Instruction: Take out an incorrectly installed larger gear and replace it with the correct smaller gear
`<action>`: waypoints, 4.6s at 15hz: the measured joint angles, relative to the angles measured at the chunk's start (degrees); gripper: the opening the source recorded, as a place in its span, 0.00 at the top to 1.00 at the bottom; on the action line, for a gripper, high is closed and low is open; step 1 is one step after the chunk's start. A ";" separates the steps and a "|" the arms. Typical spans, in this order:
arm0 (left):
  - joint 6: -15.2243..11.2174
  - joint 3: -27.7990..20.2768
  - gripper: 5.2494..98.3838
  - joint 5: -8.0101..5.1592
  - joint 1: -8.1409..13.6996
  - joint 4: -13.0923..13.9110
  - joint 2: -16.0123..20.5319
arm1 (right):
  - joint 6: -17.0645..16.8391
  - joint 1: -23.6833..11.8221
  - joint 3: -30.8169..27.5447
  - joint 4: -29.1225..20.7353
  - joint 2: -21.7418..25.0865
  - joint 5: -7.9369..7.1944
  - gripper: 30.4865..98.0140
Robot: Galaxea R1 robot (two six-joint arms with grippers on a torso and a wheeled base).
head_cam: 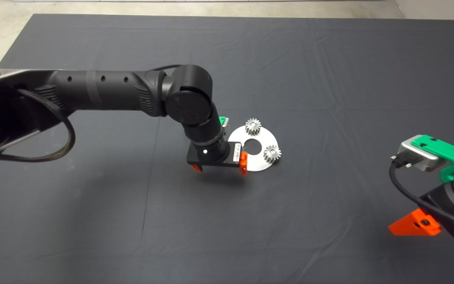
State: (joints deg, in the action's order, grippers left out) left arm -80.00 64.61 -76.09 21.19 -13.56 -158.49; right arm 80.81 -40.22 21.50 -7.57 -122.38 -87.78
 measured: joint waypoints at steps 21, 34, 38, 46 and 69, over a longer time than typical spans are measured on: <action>10.43 3.68 0.00 -5.47 0.26 -8.52 -3.36 | 0.00 0.39 0.10 0.00 -0.14 0.07 0.01; 12.19 6.53 0.00 -3.24 0.23 -8.96 -5.02 | 0.00 0.39 0.10 0.00 0.00 0.05 0.01; 12.91 7.17 0.00 -1.80 0.23 -8.98 -5.51 | 0.00 0.41 0.10 0.00 0.02 0.00 0.01; 14.56 9.62 0.00 -0.81 0.22 -9.66 -7.85 | 0.00 0.41 0.10 0.00 0.05 -0.04 0.01; 14.46 7.39 0.00 -1.51 -1.88 -12.18 -5.33 | 0.00 0.37 0.10 0.00 2.40 0.07 0.01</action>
State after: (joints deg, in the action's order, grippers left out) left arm -65.54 72.00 -77.59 19.31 -25.74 -163.82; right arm 80.81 -39.85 21.60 -7.57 -119.98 -87.71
